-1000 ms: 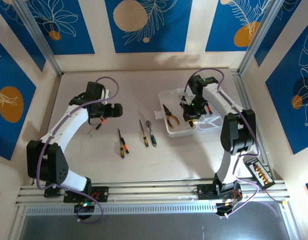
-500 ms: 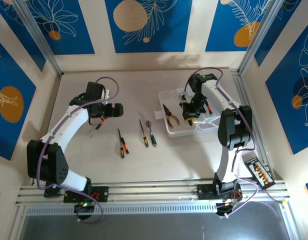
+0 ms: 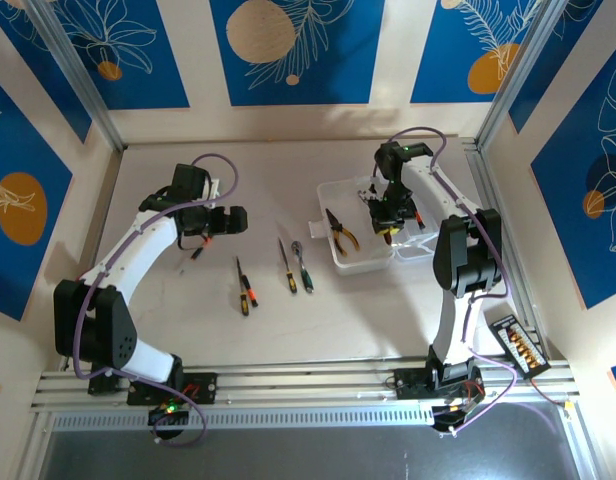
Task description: Pack the tool kit
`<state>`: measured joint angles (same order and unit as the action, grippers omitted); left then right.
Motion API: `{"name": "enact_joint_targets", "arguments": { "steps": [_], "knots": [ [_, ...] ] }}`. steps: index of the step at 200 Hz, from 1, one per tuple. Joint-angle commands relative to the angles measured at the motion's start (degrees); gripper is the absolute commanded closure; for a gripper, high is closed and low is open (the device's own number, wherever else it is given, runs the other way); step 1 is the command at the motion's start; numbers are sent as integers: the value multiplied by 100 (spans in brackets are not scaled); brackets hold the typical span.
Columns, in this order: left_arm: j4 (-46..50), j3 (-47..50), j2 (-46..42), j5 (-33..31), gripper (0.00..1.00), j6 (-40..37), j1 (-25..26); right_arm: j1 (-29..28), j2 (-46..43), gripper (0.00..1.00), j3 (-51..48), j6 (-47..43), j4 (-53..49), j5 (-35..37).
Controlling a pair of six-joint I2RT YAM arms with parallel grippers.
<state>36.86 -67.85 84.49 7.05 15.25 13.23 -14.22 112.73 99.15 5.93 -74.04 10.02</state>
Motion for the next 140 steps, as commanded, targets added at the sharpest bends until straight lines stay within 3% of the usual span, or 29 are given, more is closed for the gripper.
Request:
{"name": "enact_joint_targets", "arguments": {
  "steps": [1,34,116,140],
  "knots": [
    [-30,88,41,143,0,117,-5,-133,21,99,307,91,-5,422],
    [-39,106,8,182,0,139,-1,-309,153,83,526,227,-39,916],
    [-39,175,-92,219,0,168,-3,-441,522,78,904,460,-313,1713],
    [-55,185,-95,237,0,169,-3,-443,542,66,939,496,-343,1827]
  ]
}}
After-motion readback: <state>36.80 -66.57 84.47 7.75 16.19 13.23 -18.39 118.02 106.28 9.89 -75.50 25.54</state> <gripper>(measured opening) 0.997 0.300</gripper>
